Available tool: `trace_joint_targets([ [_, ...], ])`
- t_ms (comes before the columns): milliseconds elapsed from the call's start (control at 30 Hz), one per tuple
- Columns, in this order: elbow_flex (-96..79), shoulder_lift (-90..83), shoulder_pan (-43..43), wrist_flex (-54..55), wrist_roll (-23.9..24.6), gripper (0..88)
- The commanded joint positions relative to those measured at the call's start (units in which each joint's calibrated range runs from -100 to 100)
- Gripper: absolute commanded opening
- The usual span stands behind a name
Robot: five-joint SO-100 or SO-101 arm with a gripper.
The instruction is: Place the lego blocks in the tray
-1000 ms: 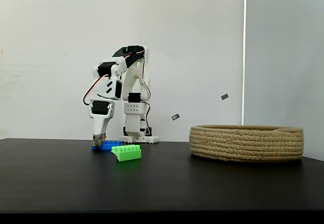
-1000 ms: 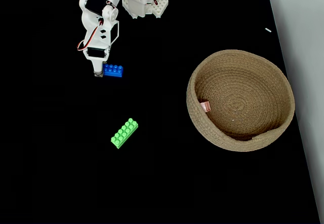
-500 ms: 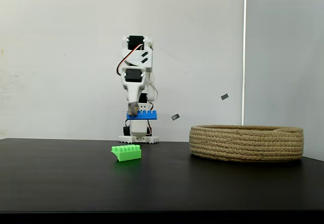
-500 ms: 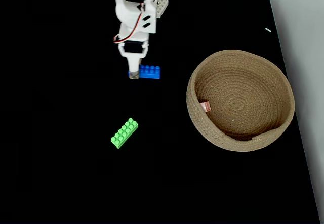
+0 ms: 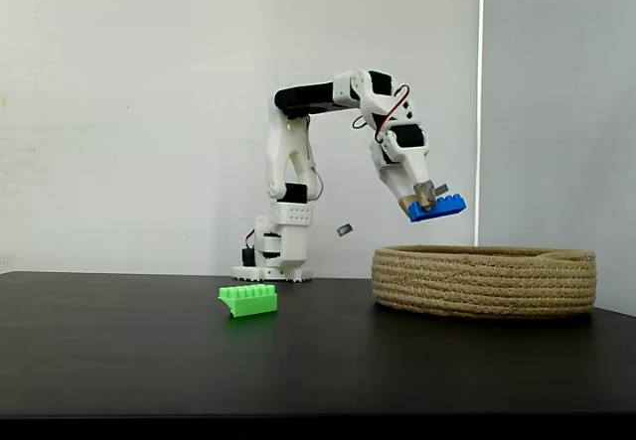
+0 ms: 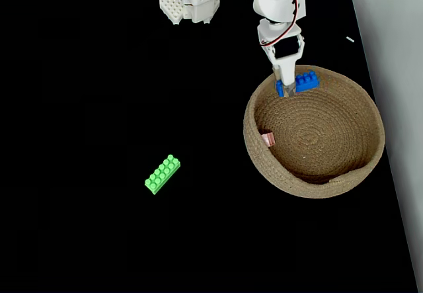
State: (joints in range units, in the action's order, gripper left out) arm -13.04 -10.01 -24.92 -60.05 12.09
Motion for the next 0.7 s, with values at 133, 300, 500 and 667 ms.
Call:
trace_joint_targets([
  [133, 9.71, 4.94, -0.14, -1.13, 1.12, 18.8],
  [300, 7.61, 4.25, 0.27, -1.22, 0.63, 26.4],
  [500, 7.52, 1.67, 5.55, -7.3, -2.0, 28.7],
  [667, 4.6, -2.98, 18.9, -11.46, -9.28, 33.0],
])
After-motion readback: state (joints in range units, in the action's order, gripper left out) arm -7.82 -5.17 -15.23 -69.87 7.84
